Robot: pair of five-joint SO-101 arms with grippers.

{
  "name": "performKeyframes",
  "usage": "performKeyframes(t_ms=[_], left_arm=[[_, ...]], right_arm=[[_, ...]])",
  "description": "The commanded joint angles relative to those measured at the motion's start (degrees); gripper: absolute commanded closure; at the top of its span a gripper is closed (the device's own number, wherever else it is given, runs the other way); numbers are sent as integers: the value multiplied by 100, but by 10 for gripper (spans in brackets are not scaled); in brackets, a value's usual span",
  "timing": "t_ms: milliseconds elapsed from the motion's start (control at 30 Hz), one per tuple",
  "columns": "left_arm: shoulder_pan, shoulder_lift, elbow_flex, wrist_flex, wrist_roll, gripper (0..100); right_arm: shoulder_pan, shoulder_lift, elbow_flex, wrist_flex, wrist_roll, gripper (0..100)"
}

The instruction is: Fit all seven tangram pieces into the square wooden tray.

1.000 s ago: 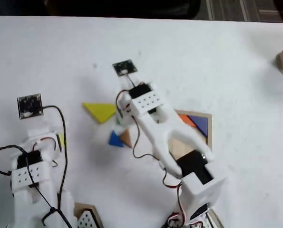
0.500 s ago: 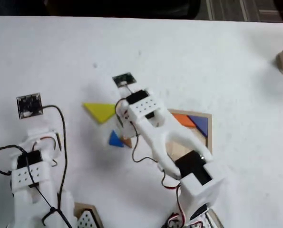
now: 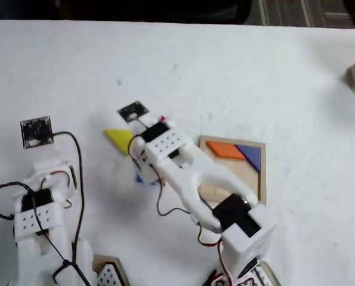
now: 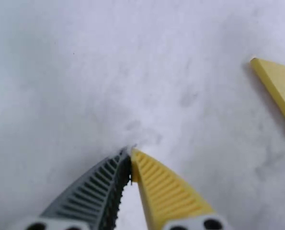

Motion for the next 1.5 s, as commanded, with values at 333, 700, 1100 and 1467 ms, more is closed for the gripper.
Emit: performKeyframes(t_ms=[333,700,1100,1467], left_arm=[[75,-110,-176,-149,-35,969],[75,-110,-167,-149,-35,969],[75,-110,-167,-158,-44,969],[66,-110,-167,-158,-44,969]], right_arm=[[-180,-154,738,-1332,-457,779],[-145,-163,615,-1367,-818,764],[-171,259,484,-1657,-1424,765],[-180,233,536,-1253,-1380,866]])
